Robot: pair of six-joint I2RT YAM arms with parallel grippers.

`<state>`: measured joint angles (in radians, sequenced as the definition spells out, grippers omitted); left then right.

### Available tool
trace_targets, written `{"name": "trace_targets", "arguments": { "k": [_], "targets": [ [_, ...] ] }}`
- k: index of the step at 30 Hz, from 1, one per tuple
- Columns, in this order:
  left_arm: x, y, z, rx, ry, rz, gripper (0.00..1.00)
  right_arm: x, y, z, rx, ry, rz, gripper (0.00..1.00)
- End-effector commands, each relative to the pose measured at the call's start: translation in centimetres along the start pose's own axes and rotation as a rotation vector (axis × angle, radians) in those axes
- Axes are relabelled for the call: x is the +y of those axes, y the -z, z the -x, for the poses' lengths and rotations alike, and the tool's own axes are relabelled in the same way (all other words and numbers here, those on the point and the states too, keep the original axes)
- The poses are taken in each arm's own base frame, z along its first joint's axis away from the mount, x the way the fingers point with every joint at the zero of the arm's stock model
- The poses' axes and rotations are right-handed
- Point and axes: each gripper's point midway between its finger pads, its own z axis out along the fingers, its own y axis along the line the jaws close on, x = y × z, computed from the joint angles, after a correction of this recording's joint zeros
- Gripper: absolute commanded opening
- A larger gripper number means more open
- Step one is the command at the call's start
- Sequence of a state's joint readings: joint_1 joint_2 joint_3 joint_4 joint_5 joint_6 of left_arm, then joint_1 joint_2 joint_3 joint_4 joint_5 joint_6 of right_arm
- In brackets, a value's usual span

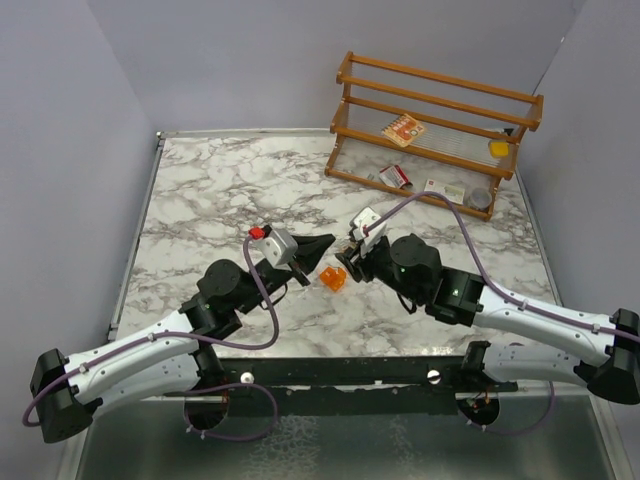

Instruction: Sort the pills into containers

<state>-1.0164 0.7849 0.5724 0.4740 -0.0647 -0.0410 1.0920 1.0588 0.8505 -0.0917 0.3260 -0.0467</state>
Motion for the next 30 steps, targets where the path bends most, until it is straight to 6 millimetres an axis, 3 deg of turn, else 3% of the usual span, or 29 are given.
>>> {"name": "trace_targets", "arguments": {
  "k": [1, 7, 15, 18, 19, 20, 24, 28, 30],
  "targets": [
    [-0.3, 0.1, 2.0, -0.080, 0.035, -0.010, 0.00, -1.0, 0.7, 0.3, -0.009, 0.004, -0.048, 0.01],
    [-0.4, 1.8, 0.1, -0.050, 0.027, -0.024, 0.00, -1.7, 1.1, 1.4, -0.041, -0.010, -0.076, 0.01],
    [-3.9, 4.2, -4.7, 0.002, -0.017, -0.244, 0.01, -1.4, 1.8, 4.4, -0.141, -0.050, -0.044, 0.01],
    [-5.0, 4.9, -5.3, -0.010, -0.009, -0.308, 0.16, -1.1, 2.4, 5.7, -0.178, -0.065, -0.011, 0.01],
    [-5.5, 5.1, -5.2, -0.018, -0.004, -0.336, 0.36, -1.0, 2.7, 6.2, -0.192, -0.070, 0.001, 0.01],
    [-5.9, 5.3, -5.1, -0.028, -0.002, -0.357, 0.50, -0.8, 3.0, 6.6, -0.206, -0.080, 0.018, 0.01],
    [-6.1, 5.5, -4.6, -0.067, 0.000, -0.371, 0.55, -0.1, 4.6, 8.2, -0.263, -0.117, 0.086, 0.01],
    [-6.1, 5.1, -4.4, -0.083, 0.002, -0.370, 0.74, 0.6, 5.5, 8.6, -0.287, -0.134, 0.142, 0.01],
    [-6.2, 4.7, -4.4, -0.083, 0.005, -0.372, 0.77, 0.9, 5.8, 8.7, -0.293, -0.136, 0.163, 0.01]
  ]
}}
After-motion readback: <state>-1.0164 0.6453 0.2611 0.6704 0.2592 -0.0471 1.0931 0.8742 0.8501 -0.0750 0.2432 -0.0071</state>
